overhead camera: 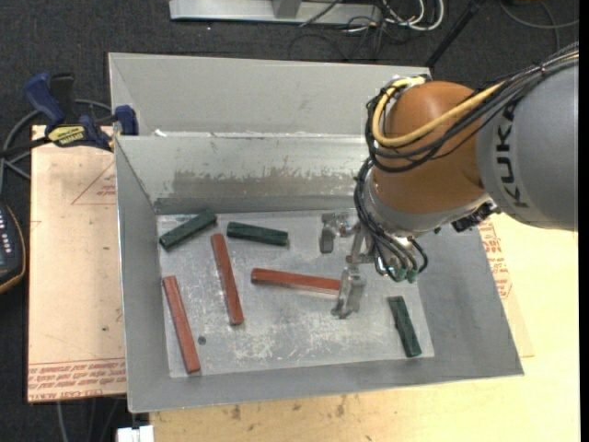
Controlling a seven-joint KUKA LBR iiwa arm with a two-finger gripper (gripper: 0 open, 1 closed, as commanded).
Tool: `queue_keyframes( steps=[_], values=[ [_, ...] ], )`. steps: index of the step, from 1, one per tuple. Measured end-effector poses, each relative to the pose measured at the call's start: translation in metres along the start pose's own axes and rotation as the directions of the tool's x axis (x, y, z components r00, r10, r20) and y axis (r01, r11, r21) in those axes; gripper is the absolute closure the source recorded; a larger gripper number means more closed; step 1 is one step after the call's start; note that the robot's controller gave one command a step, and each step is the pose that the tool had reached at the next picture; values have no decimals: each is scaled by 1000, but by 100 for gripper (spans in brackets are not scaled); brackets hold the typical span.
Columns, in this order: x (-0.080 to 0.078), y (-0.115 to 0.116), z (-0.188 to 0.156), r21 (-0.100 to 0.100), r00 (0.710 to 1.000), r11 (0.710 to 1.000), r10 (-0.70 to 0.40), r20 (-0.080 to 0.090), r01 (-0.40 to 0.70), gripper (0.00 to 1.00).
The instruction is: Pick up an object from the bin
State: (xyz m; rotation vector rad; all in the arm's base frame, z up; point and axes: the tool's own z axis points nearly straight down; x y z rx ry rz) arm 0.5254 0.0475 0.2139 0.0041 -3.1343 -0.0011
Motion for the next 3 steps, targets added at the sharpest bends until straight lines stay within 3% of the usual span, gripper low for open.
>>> queue_keyframes(
  steps=[1, 2, 3],
  values=[
    [-35, -28, 148, -1, 992, 992, 129, 2, -129, 0],
    [-37, -27, 143, -2, 992, 992, 130, 7, -130, 100],
    [-28, 1, -7, 2, 979, 979, -205, 16, 205, 100]
  ],
)
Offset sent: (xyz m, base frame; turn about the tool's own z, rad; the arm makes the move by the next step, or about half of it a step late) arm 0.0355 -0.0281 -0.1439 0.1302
